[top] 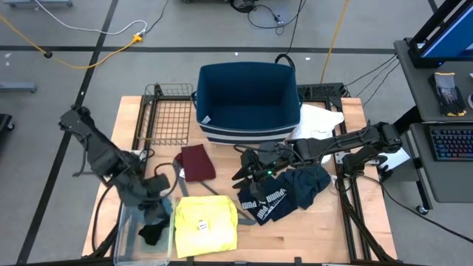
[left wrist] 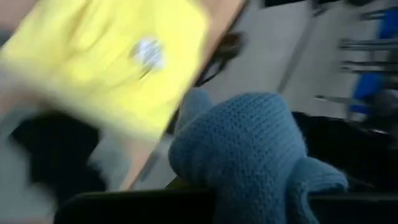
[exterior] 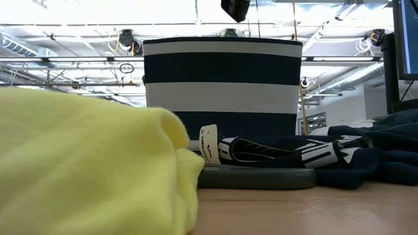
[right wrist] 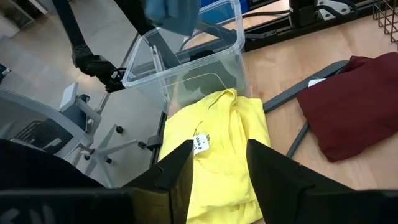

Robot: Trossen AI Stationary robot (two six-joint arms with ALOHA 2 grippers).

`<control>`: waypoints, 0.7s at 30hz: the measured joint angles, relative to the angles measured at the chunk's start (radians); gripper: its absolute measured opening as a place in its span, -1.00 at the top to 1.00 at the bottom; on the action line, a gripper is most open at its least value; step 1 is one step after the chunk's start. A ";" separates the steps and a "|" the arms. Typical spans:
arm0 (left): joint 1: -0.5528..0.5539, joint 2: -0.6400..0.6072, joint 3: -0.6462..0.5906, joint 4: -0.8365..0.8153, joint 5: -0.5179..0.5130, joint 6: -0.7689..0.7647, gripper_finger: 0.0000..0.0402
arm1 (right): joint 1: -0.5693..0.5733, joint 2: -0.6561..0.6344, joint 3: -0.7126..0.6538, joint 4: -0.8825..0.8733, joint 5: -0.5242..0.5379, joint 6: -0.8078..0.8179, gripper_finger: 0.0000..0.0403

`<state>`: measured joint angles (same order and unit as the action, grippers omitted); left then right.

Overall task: Pick & Place Cloths
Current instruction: Put the light blue sock into the transparent bin

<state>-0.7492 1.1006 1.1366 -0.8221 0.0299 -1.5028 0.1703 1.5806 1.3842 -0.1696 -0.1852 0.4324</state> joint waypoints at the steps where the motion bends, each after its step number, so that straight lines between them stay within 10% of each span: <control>1: -0.021 0.007 0.000 -0.030 0.000 -0.036 0.95 | 0.000 0.000 0.000 -0.001 0.000 0.000 0.29; 21: -0.188 0.271 0.000 -0.183 -0.041 -0.146 0.95 | -0.001 0.000 0.000 -0.017 -0.002 -0.026 0.29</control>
<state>-0.9376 1.3716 1.1366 -1.0051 -0.0108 -1.6489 0.1696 1.5803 1.3842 -0.1869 -0.1868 0.4064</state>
